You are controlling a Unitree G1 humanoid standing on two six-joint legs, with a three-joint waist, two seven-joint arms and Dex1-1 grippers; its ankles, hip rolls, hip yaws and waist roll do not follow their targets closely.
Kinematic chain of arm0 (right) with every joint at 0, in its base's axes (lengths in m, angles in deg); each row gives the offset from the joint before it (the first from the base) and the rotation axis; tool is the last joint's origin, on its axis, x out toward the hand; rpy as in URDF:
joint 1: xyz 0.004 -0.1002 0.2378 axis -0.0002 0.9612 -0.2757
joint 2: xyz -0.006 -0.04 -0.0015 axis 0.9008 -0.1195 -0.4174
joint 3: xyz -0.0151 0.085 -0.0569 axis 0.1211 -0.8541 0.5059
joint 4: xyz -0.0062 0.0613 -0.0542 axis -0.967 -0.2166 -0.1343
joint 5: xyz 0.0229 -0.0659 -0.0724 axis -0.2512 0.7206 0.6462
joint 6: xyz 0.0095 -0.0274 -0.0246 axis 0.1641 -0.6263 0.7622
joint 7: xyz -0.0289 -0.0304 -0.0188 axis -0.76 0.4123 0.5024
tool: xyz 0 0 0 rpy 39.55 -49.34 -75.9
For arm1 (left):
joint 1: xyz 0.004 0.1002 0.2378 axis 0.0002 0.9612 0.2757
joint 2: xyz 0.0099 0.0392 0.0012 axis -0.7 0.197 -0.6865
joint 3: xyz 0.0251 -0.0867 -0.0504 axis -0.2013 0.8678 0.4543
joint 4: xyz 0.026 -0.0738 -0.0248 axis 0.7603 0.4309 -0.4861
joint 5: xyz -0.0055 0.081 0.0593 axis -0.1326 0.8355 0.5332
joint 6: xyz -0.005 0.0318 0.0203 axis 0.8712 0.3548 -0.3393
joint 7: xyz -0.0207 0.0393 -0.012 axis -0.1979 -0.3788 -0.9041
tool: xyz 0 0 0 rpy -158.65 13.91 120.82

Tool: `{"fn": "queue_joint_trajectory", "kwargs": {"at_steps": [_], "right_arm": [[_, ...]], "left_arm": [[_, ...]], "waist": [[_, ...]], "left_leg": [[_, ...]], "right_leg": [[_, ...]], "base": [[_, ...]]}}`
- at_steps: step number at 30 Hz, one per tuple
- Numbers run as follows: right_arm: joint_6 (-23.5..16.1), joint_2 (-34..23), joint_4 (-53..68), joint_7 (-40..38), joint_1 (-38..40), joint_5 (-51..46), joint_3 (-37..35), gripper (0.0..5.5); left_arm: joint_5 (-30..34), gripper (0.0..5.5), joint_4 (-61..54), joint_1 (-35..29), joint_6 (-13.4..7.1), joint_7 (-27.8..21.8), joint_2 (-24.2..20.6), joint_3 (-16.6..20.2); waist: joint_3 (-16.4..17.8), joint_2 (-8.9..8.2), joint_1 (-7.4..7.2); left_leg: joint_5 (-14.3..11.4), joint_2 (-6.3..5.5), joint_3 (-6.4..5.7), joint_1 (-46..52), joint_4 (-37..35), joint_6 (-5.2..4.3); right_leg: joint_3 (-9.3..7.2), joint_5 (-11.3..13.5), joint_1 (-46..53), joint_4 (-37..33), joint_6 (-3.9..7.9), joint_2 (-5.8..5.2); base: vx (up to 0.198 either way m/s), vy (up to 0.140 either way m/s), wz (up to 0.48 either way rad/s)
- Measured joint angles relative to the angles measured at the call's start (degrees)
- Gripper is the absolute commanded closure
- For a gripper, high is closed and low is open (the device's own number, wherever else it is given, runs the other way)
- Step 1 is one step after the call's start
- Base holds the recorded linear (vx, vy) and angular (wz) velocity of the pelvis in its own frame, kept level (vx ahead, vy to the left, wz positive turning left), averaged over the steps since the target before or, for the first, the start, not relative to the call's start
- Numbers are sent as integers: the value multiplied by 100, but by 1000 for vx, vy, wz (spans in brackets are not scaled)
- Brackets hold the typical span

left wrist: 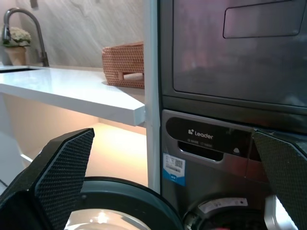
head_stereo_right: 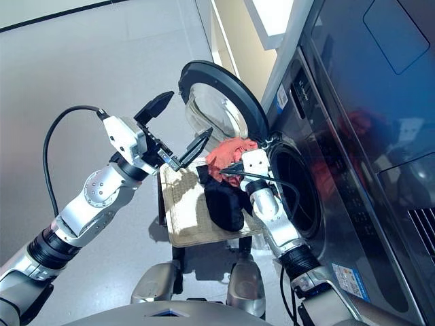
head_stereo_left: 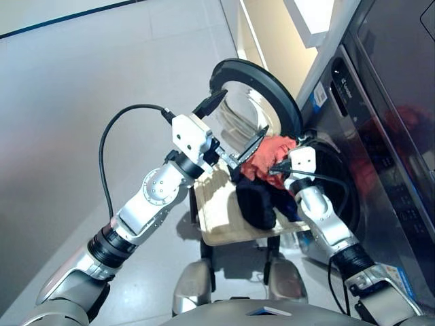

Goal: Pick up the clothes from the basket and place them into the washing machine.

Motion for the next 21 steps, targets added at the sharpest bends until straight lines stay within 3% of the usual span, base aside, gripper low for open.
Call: {"fn": "queue_joint_trajectory", "kwargs": {"at_steps": [14,21], "right_arm": [[-208,253,-1909,-572,129,-532,-747,550],[-268,357,-2426,-898,-211,-960,-1106,550]], "left_arm": [[-41,0,3,49,-9,116,64,-6],[-301,0,165,173,-17,238,436,-45]], "waist": [[-2,1,-10],[-4,1,5]], "left_leg": [[43,-1,4,34,-88,4],[43,-2,-33,-118,-32,4]], "right_leg": [[-3,1,-5,-11,1,2],[-5,3,-136,15,-3,1]], "base": [[0,0,0],[-56,-15,18]]}}
